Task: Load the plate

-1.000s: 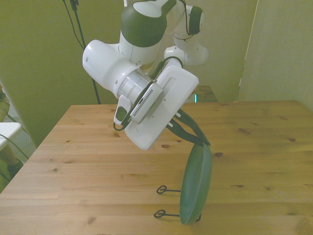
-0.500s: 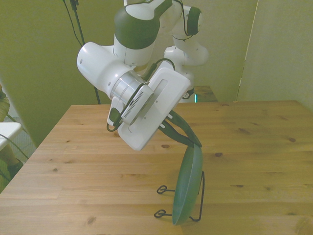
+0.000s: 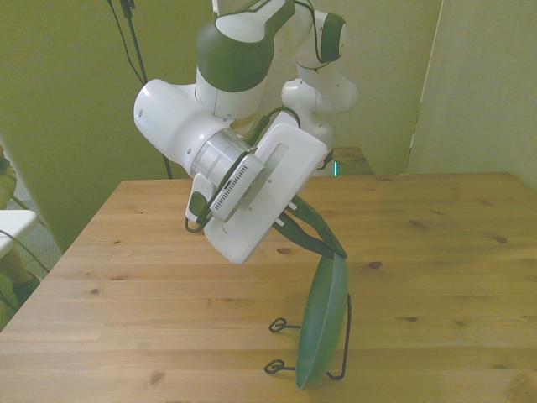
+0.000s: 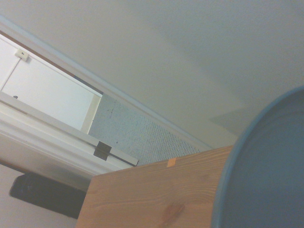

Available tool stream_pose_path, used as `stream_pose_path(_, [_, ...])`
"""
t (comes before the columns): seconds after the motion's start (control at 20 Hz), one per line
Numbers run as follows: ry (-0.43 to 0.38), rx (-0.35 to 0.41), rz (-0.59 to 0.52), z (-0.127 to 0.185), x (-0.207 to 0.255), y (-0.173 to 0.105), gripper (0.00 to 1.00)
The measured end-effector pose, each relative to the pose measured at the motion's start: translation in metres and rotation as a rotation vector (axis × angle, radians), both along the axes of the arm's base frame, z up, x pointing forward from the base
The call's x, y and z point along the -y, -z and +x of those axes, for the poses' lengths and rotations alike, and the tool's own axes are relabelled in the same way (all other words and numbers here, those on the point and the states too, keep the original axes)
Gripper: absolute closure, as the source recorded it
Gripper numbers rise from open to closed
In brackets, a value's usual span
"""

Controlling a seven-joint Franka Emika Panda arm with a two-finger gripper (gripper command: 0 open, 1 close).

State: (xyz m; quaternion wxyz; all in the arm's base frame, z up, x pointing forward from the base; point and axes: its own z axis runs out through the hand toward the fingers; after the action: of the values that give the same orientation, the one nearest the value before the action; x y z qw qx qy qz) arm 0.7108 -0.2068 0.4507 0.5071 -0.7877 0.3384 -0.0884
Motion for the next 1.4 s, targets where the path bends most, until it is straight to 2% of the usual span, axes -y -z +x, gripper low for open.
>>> stream_pose_path(0.05, [0.000,0.000,0.000,0.000,0.000,0.000,0.00])
stream_pose_path(0.8, [-0.001,0.006,-0.004,0.000,0.000,-0.004,0.00])
stream_pose_path(1.1, [-0.024,0.072,-0.075,-0.001,-0.008,-0.055,0.00])
stream_pose_path(1.4, [-0.118,0.072,-0.382,-0.008,-0.051,-0.113,0.00])
